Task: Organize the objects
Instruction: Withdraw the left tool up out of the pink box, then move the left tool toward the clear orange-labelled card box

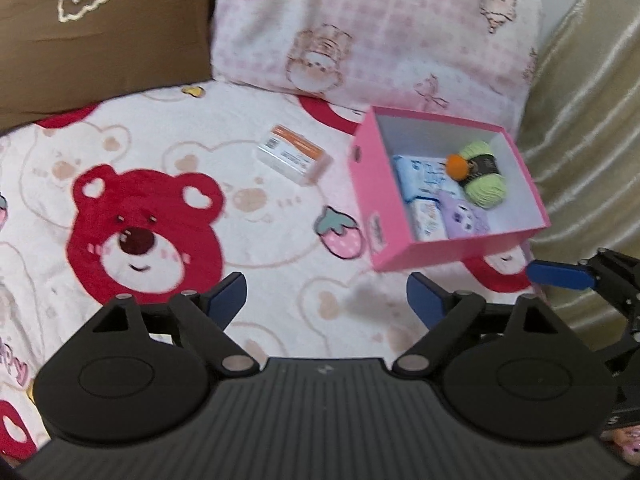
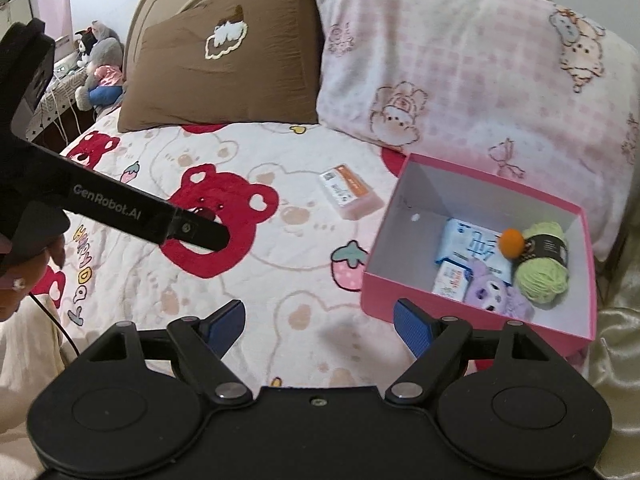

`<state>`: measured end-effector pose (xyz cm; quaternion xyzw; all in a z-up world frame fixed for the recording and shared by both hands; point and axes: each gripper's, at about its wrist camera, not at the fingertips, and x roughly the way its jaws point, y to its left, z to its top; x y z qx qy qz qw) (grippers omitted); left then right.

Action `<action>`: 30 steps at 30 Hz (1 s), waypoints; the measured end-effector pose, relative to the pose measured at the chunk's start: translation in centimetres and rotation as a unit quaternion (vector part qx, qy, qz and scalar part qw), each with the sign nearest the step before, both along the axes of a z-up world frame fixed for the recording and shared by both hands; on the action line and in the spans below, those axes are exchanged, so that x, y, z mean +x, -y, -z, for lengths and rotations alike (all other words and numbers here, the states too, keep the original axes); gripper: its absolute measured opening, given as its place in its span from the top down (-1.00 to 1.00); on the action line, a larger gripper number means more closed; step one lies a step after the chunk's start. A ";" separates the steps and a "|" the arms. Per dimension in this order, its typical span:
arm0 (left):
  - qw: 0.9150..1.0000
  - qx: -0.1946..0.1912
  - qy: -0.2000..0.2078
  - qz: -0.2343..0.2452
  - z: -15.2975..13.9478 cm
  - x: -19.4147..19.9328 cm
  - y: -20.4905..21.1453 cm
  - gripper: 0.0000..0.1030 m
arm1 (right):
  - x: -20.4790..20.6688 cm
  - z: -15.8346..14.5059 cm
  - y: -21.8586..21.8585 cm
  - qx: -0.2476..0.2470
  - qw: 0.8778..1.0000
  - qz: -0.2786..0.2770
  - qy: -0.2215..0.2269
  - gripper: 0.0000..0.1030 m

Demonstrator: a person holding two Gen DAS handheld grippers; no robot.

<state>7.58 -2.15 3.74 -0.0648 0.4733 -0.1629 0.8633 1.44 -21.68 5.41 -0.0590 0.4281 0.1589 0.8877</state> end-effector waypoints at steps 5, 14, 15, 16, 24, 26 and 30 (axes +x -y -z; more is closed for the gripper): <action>1.000 -0.009 -0.001 -0.012 1.2 1.2 -1.9 -0.75 | 1.0 0.7 -1.5 0.008 1.000 -0.011 0.006 -0.65; 0.999 -0.032 0.022 -0.014 2.9 2.8 -3.9 -0.75 | 3.0 2.4 -4.6 0.047 0.995 -0.036 0.081 -0.64; 0.999 -0.033 0.026 -0.013 3.1 2.9 -3.9 -0.75 | 3.3 2.6 -5.0 0.047 0.994 -0.036 0.089 -0.64; 0.999 -0.034 0.031 -0.013 3.3 3.1 -4.0 -0.75 | 3.6 3.0 -5.5 0.045 0.993 -0.039 0.098 -0.64; 0.999 -0.038 0.035 -0.007 4.6 5.3 -4.0 -0.71 | 6.3 6.9 -8.5 -0.006 0.990 -0.031 0.136 -0.64; 0.999 -0.039 0.035 -0.002 4.8 5.8 -3.8 -0.71 | 6.8 7.6 -8.7 -0.008 0.991 -0.008 0.131 -0.64; 0.998 -0.036 0.050 0.006 5.1 7.1 -3.5 -0.70 | 8.1 8.2 -8.1 0.048 0.993 0.024 0.103 -0.64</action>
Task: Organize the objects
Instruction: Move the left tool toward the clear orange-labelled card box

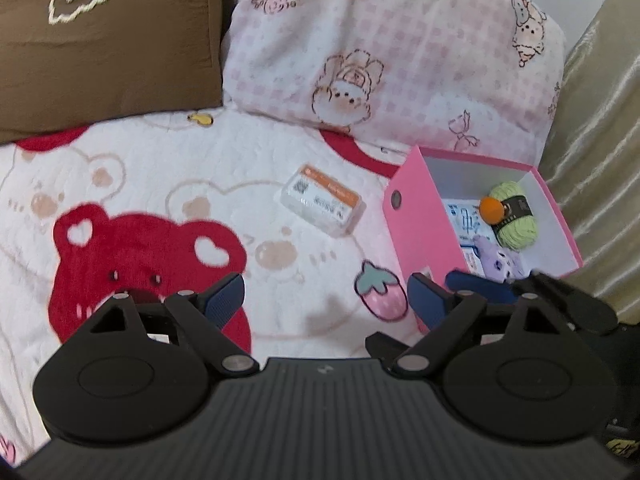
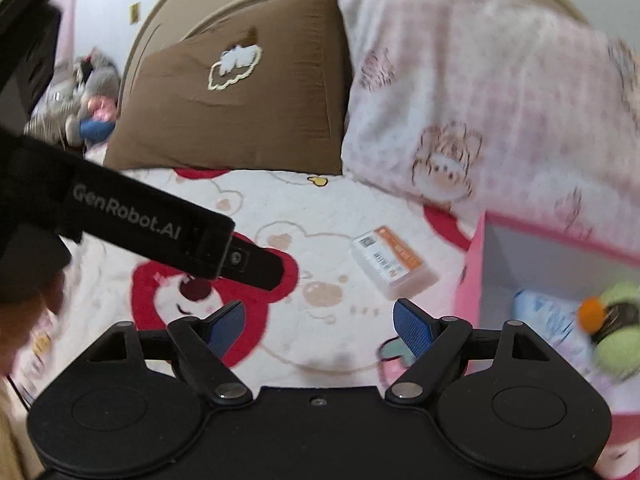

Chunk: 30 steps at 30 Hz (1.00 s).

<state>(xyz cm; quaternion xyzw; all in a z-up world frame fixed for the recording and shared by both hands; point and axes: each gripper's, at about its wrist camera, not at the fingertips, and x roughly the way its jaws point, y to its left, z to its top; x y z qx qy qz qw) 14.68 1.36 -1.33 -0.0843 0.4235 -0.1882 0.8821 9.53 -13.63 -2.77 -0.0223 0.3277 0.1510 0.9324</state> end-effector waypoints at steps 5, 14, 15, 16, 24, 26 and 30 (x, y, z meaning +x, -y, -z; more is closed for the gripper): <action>1.000 -0.007 -0.003 0.011 0.4 1.4 0.1 -0.69 | 1.4 1.1 0.6 0.031 0.999 0.027 0.000 -0.64; 0.999 0.008 0.020 0.037 1.8 4.6 1.3 -0.60 | 3.8 3.0 0.7 0.042 0.998 0.037 0.017 -0.64; 0.999 0.010 0.018 0.040 1.9 4.9 1.4 -0.59 | 4.0 3.3 0.5 0.038 0.998 0.040 0.015 -0.64; 0.999 0.009 0.020 0.045 2.0 5.1 1.3 -0.59 | 4.3 3.7 0.4 0.036 0.998 0.050 0.010 -0.64; 0.997 0.010 0.045 0.064 4.3 7.8 1.7 -0.49 | 6.3 5.9 -0.7 0.051 0.996 0.072 -0.011 -0.63; 0.996 0.002 0.052 0.072 5.4 8.8 1.6 -0.44 | 6.9 6.4 -1.1 0.043 0.996 0.078 0.004 -0.63; 0.994 0.000 0.084 0.077 7.2 9.9 1.8 -0.29 | 7.8 7.7 -1.9 0.012 0.992 0.118 0.044 -0.60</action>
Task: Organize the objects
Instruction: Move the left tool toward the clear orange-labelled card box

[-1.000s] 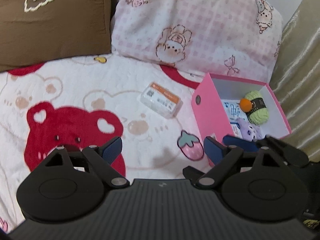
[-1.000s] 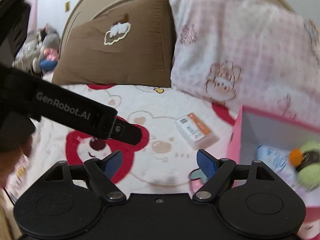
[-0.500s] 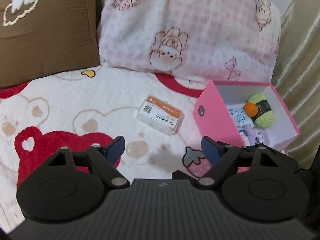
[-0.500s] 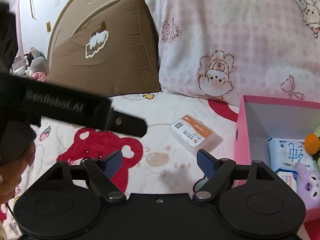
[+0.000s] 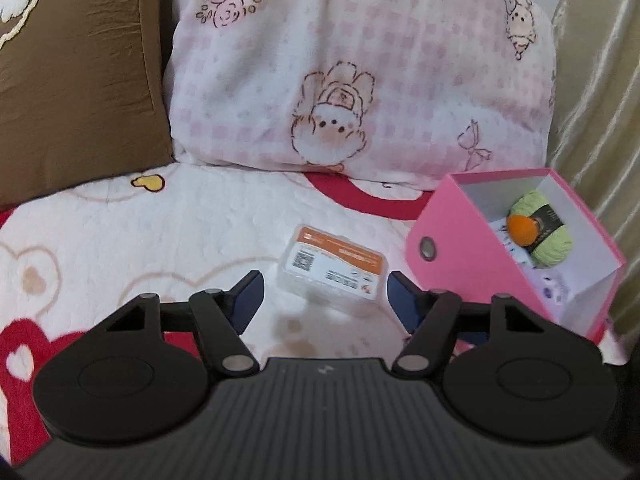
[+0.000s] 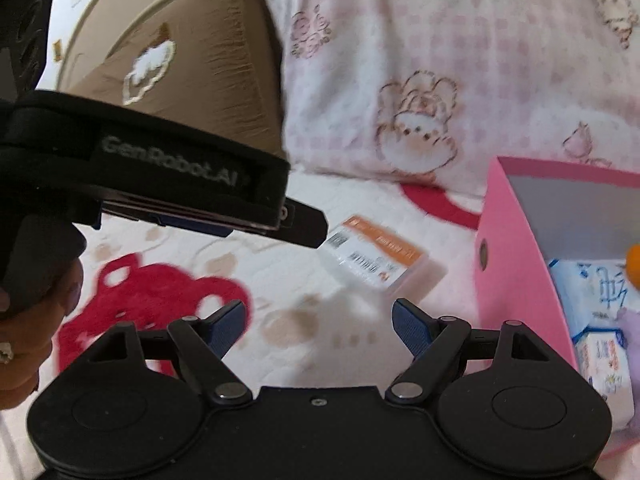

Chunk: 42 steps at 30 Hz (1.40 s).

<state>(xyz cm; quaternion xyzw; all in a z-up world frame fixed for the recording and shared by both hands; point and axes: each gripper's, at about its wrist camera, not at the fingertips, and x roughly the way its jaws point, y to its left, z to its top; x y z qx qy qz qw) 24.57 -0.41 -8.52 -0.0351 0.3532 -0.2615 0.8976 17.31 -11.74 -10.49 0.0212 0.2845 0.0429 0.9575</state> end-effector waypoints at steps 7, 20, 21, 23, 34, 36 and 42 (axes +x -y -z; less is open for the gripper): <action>1.000 0.008 -0.001 0.007 2.7 1.6 0.5 -0.29 | 1.7 1.7 -0.6 -0.024 1.000 0.010 -0.002 -0.56; 0.999 0.011 0.001 0.034 5.3 4.6 2.5 -0.25 | 4.1 4.0 0.1 -0.060 0.997 0.038 -0.005 -0.57; 0.999 0.007 -0.002 0.034 5.5 4.8 2.5 -0.25 | 4.3 4.0 0.2 -0.057 0.998 0.038 -0.007 -0.58; 1.000 0.001 -0.009 0.030 5.9 5.1 2.5 -0.26 | 4.6 4.0 0.3 -0.051 0.998 0.034 -0.012 -0.58; 0.997 -0.055 -0.025 0.044 6.1 4.5 1.8 -0.31 | 4.9 3.5 0.3 -0.051 0.999 -0.006 -0.016 -0.63; 0.997 -0.051 -0.029 0.043 6.0 3.7 1.6 -0.31 | 4.6 3.4 0.4 -0.049 0.999 -0.010 -0.018 -0.63; 0.992 -0.098 -0.075 0.002 6.6 0.1 -0.6 -0.31 | 3.2 2.8 0.0 -0.036 0.998 -0.034 -0.037 -0.64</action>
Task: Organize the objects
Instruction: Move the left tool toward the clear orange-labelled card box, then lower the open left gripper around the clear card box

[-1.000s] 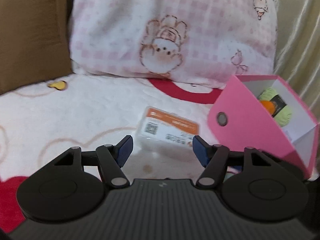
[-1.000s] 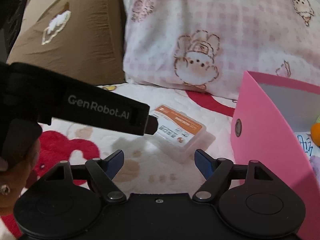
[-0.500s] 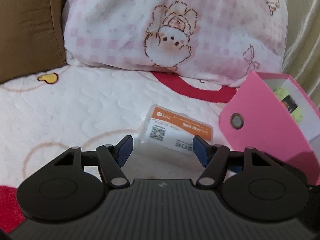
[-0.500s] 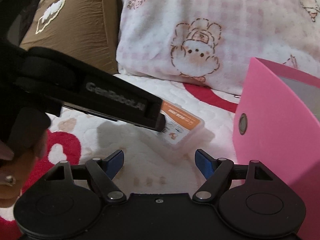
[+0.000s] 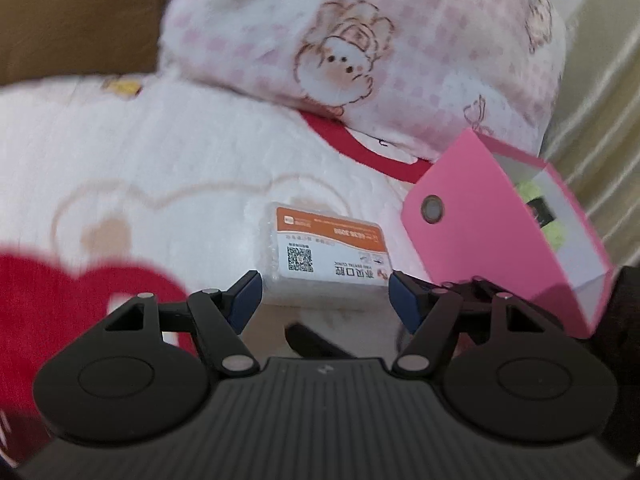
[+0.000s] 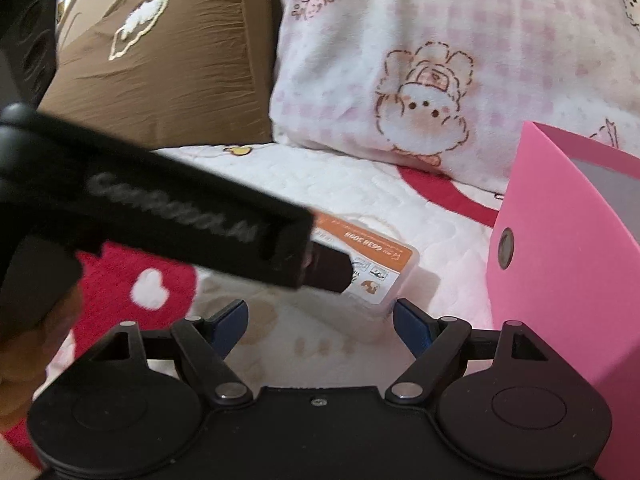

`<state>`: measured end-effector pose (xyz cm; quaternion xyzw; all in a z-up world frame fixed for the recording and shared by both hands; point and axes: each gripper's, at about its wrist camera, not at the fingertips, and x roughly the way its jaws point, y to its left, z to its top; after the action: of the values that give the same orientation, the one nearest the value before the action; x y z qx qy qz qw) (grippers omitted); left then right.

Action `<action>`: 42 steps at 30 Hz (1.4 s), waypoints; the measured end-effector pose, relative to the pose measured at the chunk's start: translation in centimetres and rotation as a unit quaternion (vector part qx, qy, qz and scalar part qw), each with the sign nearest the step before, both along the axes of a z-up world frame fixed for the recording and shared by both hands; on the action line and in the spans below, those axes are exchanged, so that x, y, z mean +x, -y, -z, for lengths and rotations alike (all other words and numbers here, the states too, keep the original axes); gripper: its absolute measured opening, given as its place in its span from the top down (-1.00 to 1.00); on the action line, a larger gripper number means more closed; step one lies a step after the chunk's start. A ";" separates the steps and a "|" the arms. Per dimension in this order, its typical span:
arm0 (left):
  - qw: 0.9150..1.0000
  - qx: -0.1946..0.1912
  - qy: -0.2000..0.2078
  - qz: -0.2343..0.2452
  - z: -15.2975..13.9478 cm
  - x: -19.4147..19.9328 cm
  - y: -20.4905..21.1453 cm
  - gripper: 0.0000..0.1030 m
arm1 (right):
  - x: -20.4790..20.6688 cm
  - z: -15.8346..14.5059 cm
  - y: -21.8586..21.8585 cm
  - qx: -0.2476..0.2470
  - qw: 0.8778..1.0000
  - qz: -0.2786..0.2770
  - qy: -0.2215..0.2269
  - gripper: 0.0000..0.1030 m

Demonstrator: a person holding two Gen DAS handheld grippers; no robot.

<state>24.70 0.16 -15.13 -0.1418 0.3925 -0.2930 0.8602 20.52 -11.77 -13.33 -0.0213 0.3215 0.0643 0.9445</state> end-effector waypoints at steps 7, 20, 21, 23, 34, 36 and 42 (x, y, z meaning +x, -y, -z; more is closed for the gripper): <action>0.998 -0.017 -0.011 -0.061 -0.5 -4.2 -1.2 -0.25 | -2.3 -0.9 -0.1 0.015 0.998 -0.049 -0.027 -0.64; 0.981 -0.089 -0.111 -0.130 2.2 -8.7 -4.9 -0.06 | -6.1 -0.9 0.4 0.038 0.992 -0.112 -0.053 -0.69; 0.982 -0.074 -0.103 -0.137 2.1 -8.7 -5.1 -0.06 | -6.3 -0.9 0.4 0.039 0.992 -0.112 -0.052 -0.69; 0.983 -0.072 -0.093 -0.143 1.9 -8.5 -5.5 -0.06 | -6.3 -0.9 0.4 0.038 0.991 -0.113 -0.051 -0.70; 0.986 -0.055 -0.083 -0.136 3.5 -8.7 -3.5 -0.01 | -5.5 -0.6 0.0 0.053 0.989 -0.124 -0.066 -0.83; 0.988 -0.037 -0.077 -0.129 3.0 -8.8 -3.0 -0.01 | -5.4 -0.4 -0.1 0.049 0.989 -0.123 -0.066 -0.83; 0.987 -0.026 -0.103 -0.118 2.6 -8.3 -2.7 -0.01 | -5.0 -0.1 0.0 0.048 0.990 -0.120 -0.059 -0.84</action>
<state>16.39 2.88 -17.78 -0.2388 0.4521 -0.1831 0.8397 15.53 -11.76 -13.20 -0.0101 0.3684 0.1941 0.9091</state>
